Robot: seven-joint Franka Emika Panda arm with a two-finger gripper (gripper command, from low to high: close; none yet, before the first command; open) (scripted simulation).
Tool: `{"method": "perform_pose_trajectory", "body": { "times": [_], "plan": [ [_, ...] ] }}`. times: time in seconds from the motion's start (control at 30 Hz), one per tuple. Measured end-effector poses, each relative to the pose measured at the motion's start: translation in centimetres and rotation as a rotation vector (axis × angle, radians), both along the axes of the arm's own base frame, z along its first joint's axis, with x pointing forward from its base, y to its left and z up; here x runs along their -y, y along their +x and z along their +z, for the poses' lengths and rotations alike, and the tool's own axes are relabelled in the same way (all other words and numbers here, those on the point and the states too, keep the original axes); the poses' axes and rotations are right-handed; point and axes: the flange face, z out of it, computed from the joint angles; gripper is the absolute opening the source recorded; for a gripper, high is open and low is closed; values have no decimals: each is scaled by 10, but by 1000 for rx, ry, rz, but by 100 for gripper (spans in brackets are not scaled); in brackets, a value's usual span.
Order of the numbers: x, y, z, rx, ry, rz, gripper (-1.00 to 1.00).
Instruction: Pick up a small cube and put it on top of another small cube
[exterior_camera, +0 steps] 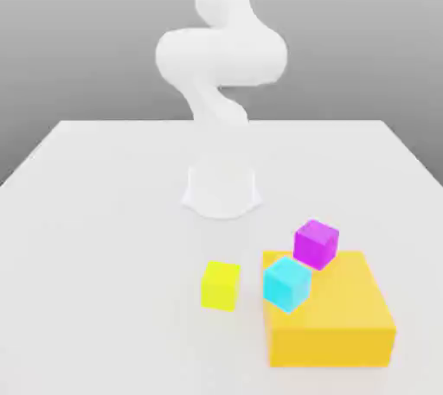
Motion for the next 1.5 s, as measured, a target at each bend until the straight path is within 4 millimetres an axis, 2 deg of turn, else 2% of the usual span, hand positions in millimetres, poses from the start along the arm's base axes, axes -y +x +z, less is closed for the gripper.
{"method": "perform_pose_trajectory", "body": {
  "times": [0.13, 0.27, 0.4, 0.53, 0.67, 0.83, 0.93, 1.07, 1.2, 1.23, 1.4, 1.43, 1.5],
  "plan": [
    [32, 48, -41, -92, 38, -67, 0],
    [67, 88, -87, -179, 74, -136, 0],
    [104, 120, -139, -264, 109, -209, 0],
    [144, 143, -196, -348, 143, -286, 0],
    [192, 154, -259, -431, 176, -378, 0],
    [236, 160, -341, -535, 209, -467, 0],
    [264, 155, -393, -597, 228, -526, 0],
    [299, 138, -463, -680, 250, -607, 0],
    [311, 130, -531, -710, 257, -635, 0],
    [312, 130, -545, -711, 258, -636, -100],
    [312, 130, -545, -710, 260, -635, -100],
    [312, 129, -552, -710, 259, -636, -100],
    [312, 129, -537, -711, 259, -636, -100]
  ]
}}
